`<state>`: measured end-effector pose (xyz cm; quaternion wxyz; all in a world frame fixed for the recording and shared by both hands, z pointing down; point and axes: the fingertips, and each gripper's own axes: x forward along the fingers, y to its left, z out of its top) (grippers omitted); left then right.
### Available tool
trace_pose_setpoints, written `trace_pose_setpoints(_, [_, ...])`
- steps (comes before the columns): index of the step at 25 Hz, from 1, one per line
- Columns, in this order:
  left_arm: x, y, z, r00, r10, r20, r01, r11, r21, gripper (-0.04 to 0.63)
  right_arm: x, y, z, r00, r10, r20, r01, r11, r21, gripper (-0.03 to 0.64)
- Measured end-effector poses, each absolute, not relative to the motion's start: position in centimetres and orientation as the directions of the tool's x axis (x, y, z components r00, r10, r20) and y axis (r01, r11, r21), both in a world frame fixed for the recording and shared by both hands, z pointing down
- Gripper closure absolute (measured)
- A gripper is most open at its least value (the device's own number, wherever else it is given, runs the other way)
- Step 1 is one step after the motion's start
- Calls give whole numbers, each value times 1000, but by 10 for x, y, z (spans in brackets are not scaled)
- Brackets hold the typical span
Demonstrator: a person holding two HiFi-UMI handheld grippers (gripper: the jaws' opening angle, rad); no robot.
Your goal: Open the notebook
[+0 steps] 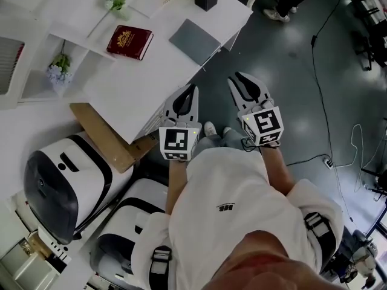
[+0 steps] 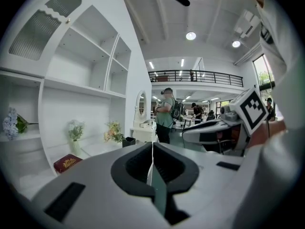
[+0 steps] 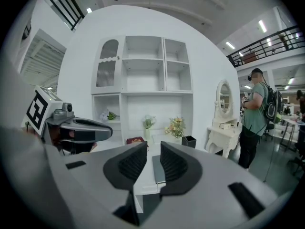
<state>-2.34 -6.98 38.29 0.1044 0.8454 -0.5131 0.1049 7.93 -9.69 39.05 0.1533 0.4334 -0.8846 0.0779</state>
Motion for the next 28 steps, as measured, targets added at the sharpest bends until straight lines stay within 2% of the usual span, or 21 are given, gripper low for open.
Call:
trace_pose_setpoints(14, [-20, -79, 387, 464, -841, 279, -884, -458, 88, 595, 88, -104, 395, -555, -754, 350, -806, 592, -3, 554])
trace_pose_setpoints(28, [-14, -84, 392, 437, -852, 287, -899, -424, 108, 595, 85, -105, 400, -606, -700, 376, -764, 645, -31, 565])
